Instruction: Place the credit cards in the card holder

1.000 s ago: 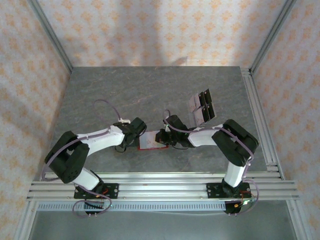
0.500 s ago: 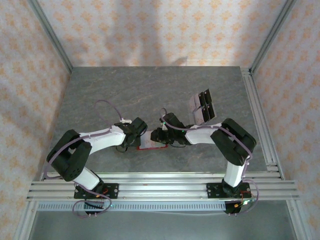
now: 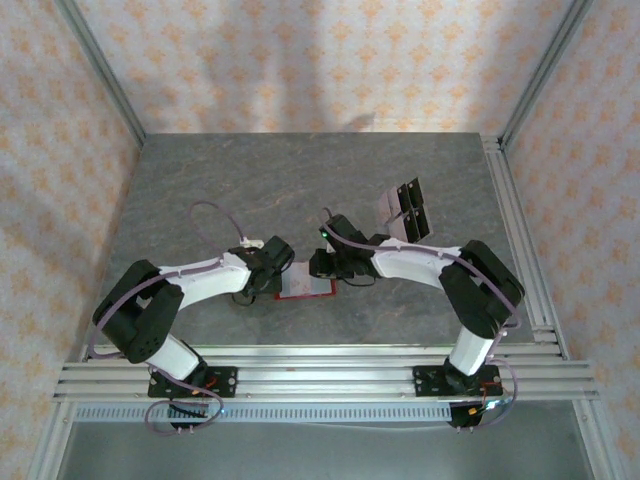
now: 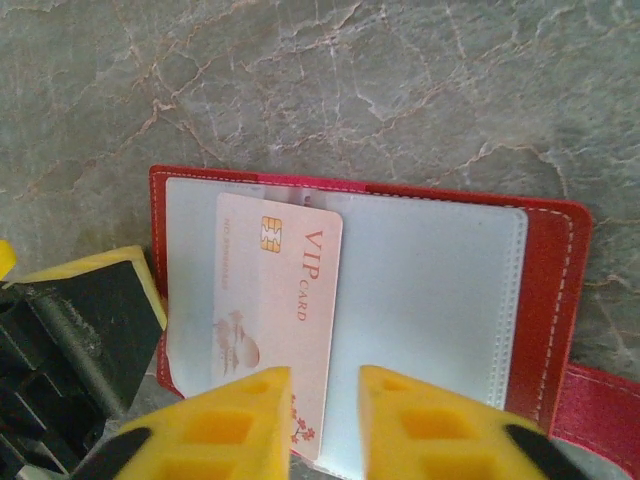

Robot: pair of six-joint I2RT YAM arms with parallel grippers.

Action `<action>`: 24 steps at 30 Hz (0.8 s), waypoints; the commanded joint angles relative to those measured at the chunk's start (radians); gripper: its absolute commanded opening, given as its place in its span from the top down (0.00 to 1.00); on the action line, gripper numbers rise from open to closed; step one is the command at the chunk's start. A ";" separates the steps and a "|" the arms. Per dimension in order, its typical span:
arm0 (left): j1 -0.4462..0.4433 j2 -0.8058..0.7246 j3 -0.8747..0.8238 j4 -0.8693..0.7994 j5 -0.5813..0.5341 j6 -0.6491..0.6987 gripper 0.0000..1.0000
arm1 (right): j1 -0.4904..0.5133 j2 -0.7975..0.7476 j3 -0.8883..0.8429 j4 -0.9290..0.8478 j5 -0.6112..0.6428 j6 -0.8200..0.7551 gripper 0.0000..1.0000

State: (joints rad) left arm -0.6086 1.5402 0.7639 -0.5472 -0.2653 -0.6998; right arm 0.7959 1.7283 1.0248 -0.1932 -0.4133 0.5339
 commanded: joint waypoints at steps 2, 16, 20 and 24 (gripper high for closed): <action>-0.003 0.008 -0.030 0.018 0.008 -0.006 0.00 | 0.005 0.040 0.054 -0.081 0.034 -0.031 0.91; -0.002 0.011 -0.028 0.027 0.010 -0.004 0.00 | 0.005 0.125 0.098 -0.073 0.015 -0.035 0.95; -0.002 0.014 -0.029 0.030 0.010 -0.003 0.00 | 0.006 0.137 0.107 -0.067 0.004 -0.032 0.95; -0.002 0.015 -0.029 0.032 0.012 -0.004 0.00 | 0.012 0.145 0.120 -0.065 -0.003 -0.030 0.96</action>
State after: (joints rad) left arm -0.6086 1.5402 0.7616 -0.5407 -0.2653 -0.6998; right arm 0.7967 1.8515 1.1126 -0.2478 -0.4145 0.5114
